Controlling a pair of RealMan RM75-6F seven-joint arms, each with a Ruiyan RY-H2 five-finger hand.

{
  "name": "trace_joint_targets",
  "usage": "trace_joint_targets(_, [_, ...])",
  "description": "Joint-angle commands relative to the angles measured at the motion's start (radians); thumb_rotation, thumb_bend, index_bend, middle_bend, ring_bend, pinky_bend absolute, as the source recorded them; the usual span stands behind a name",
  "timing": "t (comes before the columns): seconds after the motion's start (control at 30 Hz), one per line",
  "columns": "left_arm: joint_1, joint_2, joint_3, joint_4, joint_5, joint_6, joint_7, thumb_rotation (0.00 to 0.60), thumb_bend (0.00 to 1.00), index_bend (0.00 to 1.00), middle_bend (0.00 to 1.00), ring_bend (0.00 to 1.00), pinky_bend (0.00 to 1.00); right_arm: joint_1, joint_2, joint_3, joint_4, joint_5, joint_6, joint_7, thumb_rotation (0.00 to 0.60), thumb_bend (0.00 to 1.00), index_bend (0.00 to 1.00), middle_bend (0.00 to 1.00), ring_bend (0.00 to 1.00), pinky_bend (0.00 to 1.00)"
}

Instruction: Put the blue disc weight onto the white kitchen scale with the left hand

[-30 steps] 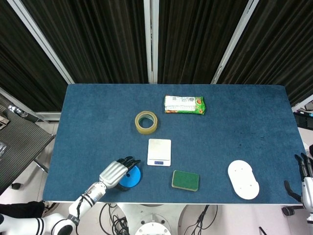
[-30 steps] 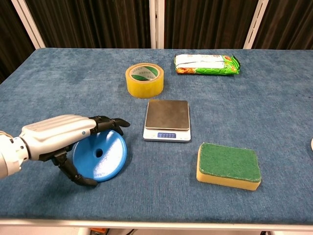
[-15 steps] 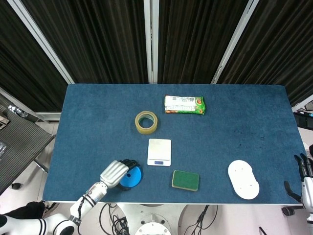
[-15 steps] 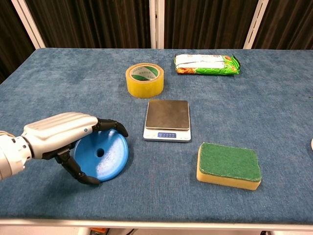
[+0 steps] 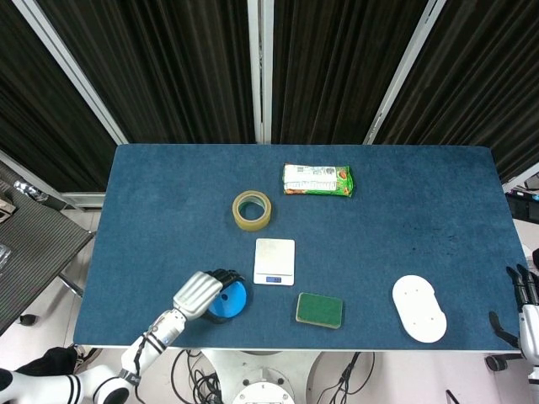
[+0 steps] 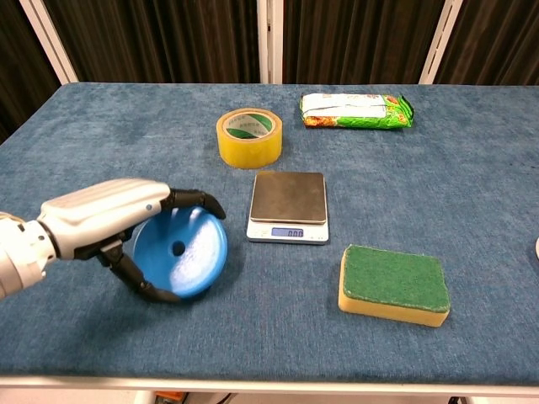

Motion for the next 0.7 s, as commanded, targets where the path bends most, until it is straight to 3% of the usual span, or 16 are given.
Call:
trace_joint_targets(0.03, [-0.022, -0.001, -0.028, -0.006, 0.004, -0.006, -0.007, 0.6, 0.23, 0.42, 0.49, 0.43, 0.69, -0.001, 0.002, 0.001, -0.003, -0.001, 0.004, 0.0, 0.6, 0.28, 0.0, 0.0, 0.0, 0.0])
trace_joint_targets(0.37, [-0.194, -0.069, -0.2, 0.02, -0.1, -0.167, 0.015, 0.6, 0.23, 0.42, 0.49, 0.43, 0.69, -0.006, 0.006, 0.004, -0.002, 0.003, 0.011, 0.021, 0.6, 0.28, 0.0, 0.0, 0.0, 0.0])
trace_joint_targets(0.53, [-0.265, -0.145, -0.254, 0.114, -0.185, -0.232, 0.027, 0.6, 0.23, 0.42, 0.48, 0.43, 0.68, -0.005, 0.008, 0.007, 0.011, 0.013, -0.001, 0.045, 0.6, 0.28, 0.0, 0.0, 0.0, 0.0])
trace_joint_targets(0.7, [-0.313, -0.2, -0.276, 0.205, -0.232, -0.266, 0.038, 0.6, 0.23, 0.41, 0.48, 0.43, 0.68, -0.004, 0.009, 0.012, 0.023, 0.019, -0.006, 0.071, 0.6, 0.28, 0.0, 0.0, 0.0, 0.0])
